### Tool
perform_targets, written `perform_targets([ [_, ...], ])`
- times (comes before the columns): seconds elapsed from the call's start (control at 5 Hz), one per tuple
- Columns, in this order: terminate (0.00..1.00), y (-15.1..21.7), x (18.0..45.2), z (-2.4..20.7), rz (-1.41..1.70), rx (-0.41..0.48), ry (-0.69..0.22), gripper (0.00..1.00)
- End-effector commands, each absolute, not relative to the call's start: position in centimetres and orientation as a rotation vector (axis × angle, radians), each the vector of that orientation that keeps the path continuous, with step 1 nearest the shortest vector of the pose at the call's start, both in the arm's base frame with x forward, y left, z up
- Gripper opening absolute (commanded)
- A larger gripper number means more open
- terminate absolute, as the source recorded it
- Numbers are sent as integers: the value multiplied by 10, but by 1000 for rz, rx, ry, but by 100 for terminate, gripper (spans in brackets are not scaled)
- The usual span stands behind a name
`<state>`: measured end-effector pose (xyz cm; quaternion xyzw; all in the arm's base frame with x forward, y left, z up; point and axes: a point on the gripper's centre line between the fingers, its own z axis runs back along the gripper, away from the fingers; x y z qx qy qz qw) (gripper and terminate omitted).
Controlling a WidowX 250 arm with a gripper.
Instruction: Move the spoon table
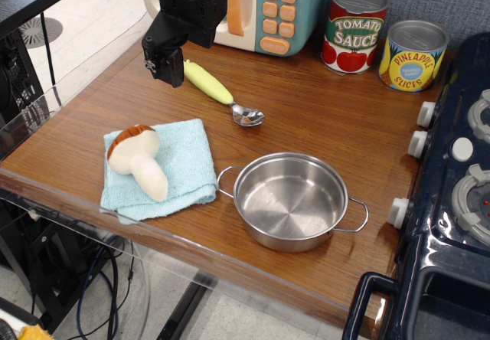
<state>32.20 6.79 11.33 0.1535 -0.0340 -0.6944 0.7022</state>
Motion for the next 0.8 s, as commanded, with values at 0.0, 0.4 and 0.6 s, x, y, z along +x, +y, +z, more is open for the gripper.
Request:
perform_targets([
  [0.0,0,68,322,113,-1546,342,-76,100],
  [0.4,0,111,341,95,-1772,290,-30,100],
  [0.6,0,123,354,88,-1863,317,-10,100],
])
